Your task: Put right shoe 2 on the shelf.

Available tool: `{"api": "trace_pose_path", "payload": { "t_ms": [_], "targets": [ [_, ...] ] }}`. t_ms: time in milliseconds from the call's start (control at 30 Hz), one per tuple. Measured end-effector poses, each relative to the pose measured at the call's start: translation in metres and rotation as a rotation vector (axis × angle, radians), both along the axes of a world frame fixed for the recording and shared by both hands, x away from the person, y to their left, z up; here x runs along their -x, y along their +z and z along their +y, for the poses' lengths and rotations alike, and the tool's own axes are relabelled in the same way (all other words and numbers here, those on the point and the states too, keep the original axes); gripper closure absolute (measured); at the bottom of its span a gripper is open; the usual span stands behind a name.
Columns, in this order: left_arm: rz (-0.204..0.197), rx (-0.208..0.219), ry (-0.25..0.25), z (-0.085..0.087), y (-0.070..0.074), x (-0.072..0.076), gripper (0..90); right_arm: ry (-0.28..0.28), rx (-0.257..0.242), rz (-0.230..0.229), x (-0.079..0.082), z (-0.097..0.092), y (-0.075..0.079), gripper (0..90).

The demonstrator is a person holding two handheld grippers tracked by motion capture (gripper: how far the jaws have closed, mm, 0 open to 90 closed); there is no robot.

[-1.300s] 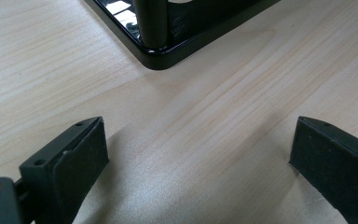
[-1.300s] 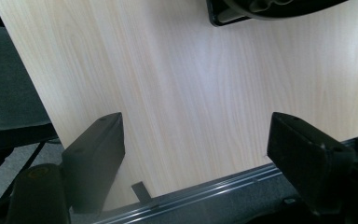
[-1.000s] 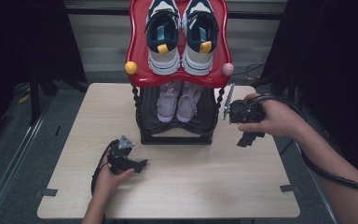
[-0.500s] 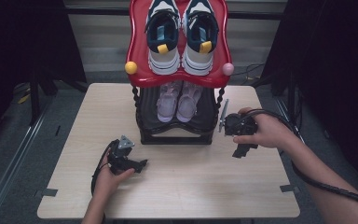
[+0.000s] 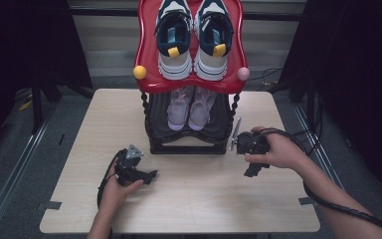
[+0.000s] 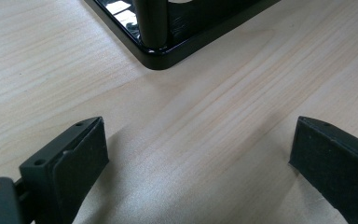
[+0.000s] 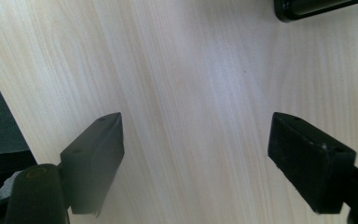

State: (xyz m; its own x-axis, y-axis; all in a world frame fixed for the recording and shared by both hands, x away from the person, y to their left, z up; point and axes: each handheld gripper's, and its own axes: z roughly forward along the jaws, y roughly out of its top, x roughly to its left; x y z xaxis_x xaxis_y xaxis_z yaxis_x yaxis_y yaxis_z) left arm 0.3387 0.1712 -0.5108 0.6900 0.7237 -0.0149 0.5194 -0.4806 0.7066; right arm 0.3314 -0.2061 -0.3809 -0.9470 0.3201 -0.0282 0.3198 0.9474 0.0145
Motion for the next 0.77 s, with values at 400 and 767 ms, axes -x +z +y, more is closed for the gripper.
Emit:
{"api": "trace_pose_path", "payload": {
  "t_ms": [400,767],
  "targets": [
    [0.001,-0.008,-0.007,0.001,0.0,0.0,3.4,-0.009,-0.039,-0.008,0.001,0.003,-0.034,17.8],
    [0.001,-0.008,-0.007,0.001,0.0,0.0,3.4,-0.06,-0.154,-0.022,0.004,0.007,-0.068,17.4]
  ]
}}
